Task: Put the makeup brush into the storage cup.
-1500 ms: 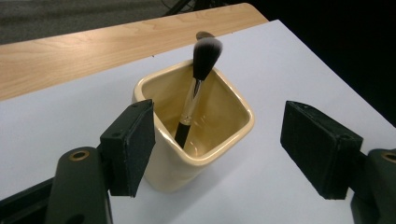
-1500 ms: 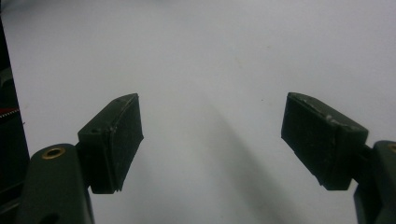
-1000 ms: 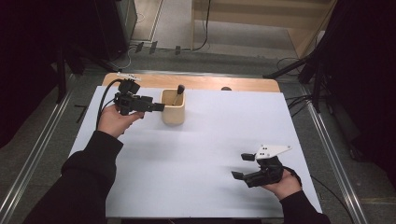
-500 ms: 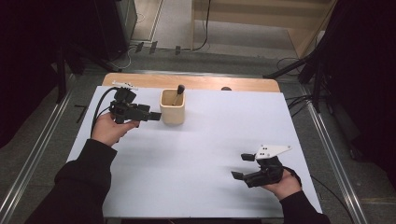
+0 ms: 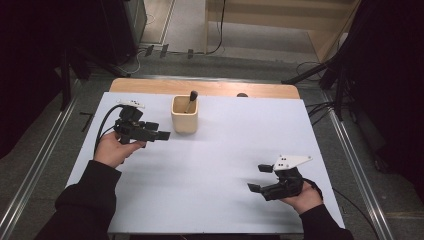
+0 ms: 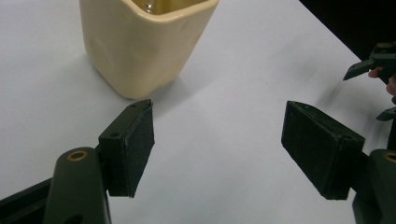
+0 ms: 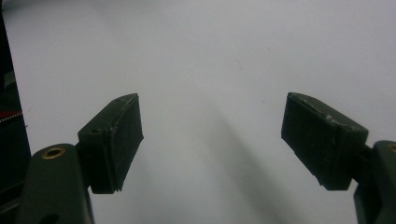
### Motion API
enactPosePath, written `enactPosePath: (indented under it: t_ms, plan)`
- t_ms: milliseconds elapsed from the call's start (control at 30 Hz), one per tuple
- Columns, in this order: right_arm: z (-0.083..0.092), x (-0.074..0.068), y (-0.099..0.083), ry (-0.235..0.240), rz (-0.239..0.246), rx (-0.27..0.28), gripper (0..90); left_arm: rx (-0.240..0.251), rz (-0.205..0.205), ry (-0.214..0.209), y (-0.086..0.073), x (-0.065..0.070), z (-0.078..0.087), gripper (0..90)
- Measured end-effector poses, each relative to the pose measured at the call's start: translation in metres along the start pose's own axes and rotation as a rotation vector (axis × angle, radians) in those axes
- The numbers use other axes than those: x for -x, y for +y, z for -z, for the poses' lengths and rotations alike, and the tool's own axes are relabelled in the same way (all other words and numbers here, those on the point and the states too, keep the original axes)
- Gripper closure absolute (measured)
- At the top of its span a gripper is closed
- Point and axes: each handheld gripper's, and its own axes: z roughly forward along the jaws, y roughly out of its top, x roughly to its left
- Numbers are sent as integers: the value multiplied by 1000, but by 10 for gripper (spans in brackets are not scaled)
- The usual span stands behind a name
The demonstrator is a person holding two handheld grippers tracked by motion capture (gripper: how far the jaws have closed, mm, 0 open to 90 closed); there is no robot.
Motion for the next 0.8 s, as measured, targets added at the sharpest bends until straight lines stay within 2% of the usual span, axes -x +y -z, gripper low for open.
enactPosePath:
  t_ms: [67, 300, 567, 700, 800]
  plan:
    - [0, 0, 0, 1, 0, 0, 214, 5, -13, 9, -4, 2, 1, 264]
    - [0, 0, 0, 2, -2, 3, 215, 5, -2, -12, -18, 6, 3, 262]
    - [1, 1, 0, 2, -3, 10, 215, -5, -39, -4, -32, 13, 4, 257]
    - [1, 1, 0, 4, -2, 10, 215, -13, -63, -14, -40, 15, 4, 238]
    - [1, 1, 0, 4, -4, 13, 215, -17, -82, -2, -44, 18, 5, 230]
